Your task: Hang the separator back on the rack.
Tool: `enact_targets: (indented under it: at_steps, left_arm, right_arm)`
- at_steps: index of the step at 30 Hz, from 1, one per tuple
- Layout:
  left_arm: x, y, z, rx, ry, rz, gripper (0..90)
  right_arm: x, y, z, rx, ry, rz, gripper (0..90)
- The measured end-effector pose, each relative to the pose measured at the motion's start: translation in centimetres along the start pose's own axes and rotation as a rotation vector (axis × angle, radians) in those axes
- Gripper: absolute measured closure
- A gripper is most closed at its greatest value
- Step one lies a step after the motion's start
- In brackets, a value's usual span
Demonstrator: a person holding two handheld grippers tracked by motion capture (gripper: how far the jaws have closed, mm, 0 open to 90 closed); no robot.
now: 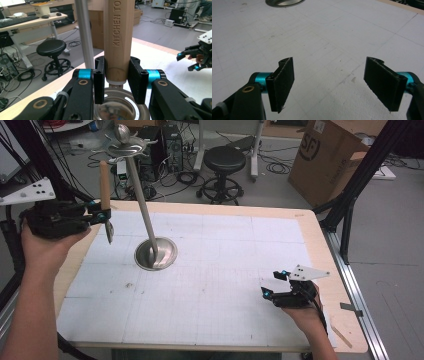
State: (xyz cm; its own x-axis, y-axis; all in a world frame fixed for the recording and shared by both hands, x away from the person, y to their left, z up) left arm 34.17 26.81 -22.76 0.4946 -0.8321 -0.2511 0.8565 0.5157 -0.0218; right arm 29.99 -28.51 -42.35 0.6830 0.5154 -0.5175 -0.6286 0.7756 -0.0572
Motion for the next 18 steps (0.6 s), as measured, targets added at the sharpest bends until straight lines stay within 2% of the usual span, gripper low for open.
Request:
enact_targets:
  at_steps: [9, 18]
  left_arm:
    - [-0.9, 1.6, 1.0, -0.019, 0.022, 0.070, 69.1]
    - [-1.1, 2.3, 1.4, -0.031, 0.029, 0.106, 69.0]
  right_arm:
    - [0.1, 0.0, -0.1, 0.001, 0.004, 0.001, 23.7]
    - [0.0, 0.0, -0.1, 0.002, 0.000, 0.001, 23.7]
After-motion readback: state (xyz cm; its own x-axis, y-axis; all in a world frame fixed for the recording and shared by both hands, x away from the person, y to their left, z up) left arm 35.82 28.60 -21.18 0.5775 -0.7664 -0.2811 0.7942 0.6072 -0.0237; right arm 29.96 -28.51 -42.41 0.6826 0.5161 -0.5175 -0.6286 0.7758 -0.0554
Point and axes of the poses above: each handheld gripper's, and its own axes: x roughly forward along the jaws, z roughly out of its top, y roughly to its left, the point moved 3 cm from there along x, roughly forward along the jaws, and after that the axes turned 10 degrees about -z, right-handed, at the moved point
